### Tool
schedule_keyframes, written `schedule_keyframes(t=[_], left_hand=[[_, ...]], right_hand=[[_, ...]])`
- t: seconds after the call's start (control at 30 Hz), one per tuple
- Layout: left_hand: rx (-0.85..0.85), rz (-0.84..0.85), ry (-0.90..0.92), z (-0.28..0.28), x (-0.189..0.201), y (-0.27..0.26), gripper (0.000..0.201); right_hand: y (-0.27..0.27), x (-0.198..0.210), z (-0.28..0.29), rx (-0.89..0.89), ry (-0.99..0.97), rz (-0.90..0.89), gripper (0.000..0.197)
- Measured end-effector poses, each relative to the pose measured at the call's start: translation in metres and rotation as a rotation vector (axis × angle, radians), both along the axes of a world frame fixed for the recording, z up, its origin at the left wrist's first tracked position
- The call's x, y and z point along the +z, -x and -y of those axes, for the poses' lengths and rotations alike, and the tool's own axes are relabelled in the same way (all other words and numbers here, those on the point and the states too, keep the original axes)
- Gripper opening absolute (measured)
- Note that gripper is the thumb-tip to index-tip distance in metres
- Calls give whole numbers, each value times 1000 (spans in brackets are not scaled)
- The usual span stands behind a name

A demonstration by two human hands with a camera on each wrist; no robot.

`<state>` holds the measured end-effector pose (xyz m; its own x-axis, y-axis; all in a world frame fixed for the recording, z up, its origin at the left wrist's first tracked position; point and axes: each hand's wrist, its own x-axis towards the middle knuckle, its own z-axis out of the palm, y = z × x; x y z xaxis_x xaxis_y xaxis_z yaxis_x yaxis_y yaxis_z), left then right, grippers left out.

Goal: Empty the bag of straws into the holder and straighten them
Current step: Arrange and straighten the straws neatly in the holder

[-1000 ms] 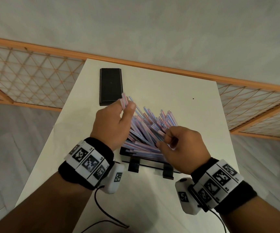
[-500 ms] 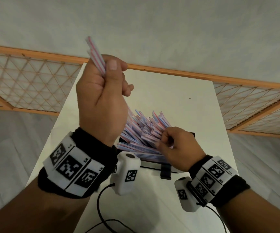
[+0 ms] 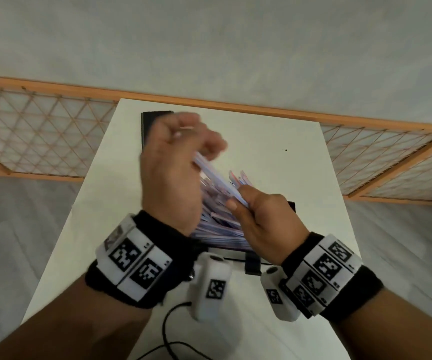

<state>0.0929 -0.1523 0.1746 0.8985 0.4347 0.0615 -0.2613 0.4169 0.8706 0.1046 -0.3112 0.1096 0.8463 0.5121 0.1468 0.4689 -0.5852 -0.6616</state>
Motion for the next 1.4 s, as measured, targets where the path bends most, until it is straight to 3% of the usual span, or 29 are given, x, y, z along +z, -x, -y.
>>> schedule_keyframes(t=[0.1, 0.23, 0.33, 0.4, 0.5, 0.6, 0.7, 0.8, 0.97, 1.03, 1.17, 1.23, 1.3, 1.4], left_hand=[[96, 32, -226, -29, -11, -4, 30], [-169, 19, -965, -9, -46, 9, 52], [-174, -31, -1194, -7, -74, 11, 60], [-26, -59, -1149, -20, -84, 6, 61], [163, -176, -932, -30, -88, 3, 65], [181, -435, -510, -27, -95, -1, 63], [138, -539, -183, -22, -108, -3, 48], [95, -575, -279, -21, -110, -4, 60], [89, -568, -429, -30, -112, 1, 51], [52, -586, -360, -27, -117, 6, 51], [61, -534, -274, -20, -112, 5, 76], [65, -515, -267, -18, -108, 2, 68], [98, -515, -253, -18, -108, 1, 46], [165, -501, -266, -20, -115, 1, 20]], right_hand=[[4, -16, 13, -2, 68, 0, 38], [6, -32, 9, -1, 154, -19, 52], [3, -45, 10, 26, 229, -45, 58], [4, -52, 19, 22, 259, -16, 45], [9, -56, 38, -95, 234, 19, 39], [7, -57, 49, -206, 291, 4, 41], [8, -61, 40, -96, 318, -56, 54], [10, -63, 28, -15, 354, -134, 62], [3, -65, 27, -33, 506, -167, 83], [3, -65, 21, 0, 527, -149, 87], [-2, -66, 16, -18, 523, -193, 92], [-4, -67, 12, 5, 504, -264, 85], [-7, -67, 7, 42, 466, -255, 78], [-11, -68, 4, 48, 461, -230, 88]])
